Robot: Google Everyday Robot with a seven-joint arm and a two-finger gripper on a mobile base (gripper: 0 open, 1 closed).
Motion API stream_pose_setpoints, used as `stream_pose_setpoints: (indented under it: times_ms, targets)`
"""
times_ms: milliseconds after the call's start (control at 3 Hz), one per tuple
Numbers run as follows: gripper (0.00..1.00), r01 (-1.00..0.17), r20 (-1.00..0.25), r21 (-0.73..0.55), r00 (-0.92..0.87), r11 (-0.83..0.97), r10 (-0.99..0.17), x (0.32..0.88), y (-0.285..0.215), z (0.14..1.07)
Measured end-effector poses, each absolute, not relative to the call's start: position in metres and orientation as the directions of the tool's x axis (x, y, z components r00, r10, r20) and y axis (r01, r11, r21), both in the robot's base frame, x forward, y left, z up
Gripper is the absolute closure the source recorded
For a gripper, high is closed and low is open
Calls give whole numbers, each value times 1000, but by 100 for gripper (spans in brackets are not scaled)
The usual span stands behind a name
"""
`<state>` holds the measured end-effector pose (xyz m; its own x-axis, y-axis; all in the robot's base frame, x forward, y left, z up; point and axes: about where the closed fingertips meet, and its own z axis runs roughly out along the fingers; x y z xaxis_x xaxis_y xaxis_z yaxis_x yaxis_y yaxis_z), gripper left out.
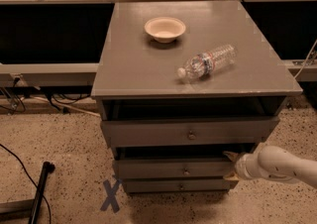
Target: Open middle drawer
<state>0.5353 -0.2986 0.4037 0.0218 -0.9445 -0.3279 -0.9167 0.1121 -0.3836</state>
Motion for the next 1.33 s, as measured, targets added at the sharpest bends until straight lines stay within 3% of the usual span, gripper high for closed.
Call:
stream_pose_setpoints:
  times_ms: [1000, 1333]
  targets:
    - [39, -917, -328, -384, 22, 112, -944, 535, -299, 404]
    - [39, -928, -326, -352, -3, 124, -945, 508, -307, 410]
